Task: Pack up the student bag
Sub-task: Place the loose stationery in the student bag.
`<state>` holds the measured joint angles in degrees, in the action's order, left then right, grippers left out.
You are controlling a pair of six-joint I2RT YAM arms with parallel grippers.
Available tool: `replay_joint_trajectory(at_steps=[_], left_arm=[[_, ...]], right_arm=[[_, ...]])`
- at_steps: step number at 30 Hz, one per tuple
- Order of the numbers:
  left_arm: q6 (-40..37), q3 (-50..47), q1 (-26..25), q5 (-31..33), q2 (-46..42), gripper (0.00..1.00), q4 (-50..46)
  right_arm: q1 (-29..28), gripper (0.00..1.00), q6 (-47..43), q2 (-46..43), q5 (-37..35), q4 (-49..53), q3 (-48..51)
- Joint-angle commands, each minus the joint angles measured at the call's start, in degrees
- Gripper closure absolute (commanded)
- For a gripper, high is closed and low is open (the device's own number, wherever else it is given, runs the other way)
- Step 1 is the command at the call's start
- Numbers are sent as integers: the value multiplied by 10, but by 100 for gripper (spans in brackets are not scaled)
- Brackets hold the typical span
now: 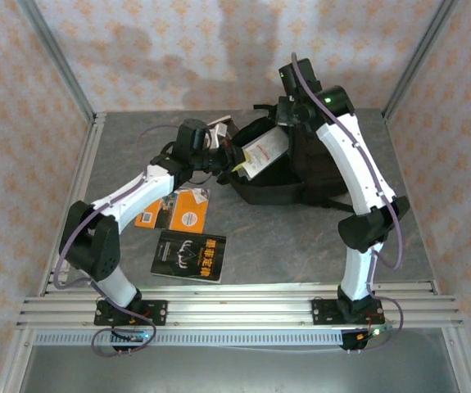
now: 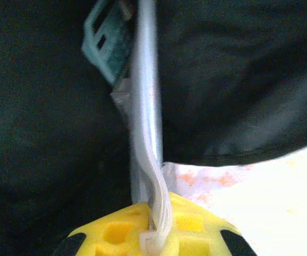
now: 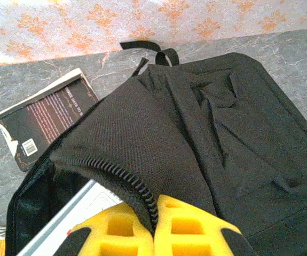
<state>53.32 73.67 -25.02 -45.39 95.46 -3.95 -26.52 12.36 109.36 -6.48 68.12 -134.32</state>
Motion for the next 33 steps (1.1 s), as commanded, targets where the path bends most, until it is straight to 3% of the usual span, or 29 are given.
replay_joint_trajectory(at_steps=[1,7,16,20,25,30,33], left_arm=[[-37,32,0,7,31,100,-65],[-51,78,-4,6,66,100,-88],[-14,126,-25,-37,115,100,-5],[-22,155,-29,-32,150,100,-33],[-54,261,-45,-5,244,99,-115],[-94,414,-61,30,325,47,-248],[-126,425,-59,68,292,34,-295]], right_arm=[[1,100,-2,-19,-24,-4,-30],[1,100,0,-24,-4,-4,-18],[1,100,3,-29,11,-6,-3],[1,100,15,-30,28,-9,-6],[1,100,31,-30,27,-16,3],[1,100,65,-40,-75,-34,51],[2,100,98,-55,-146,-61,87]])
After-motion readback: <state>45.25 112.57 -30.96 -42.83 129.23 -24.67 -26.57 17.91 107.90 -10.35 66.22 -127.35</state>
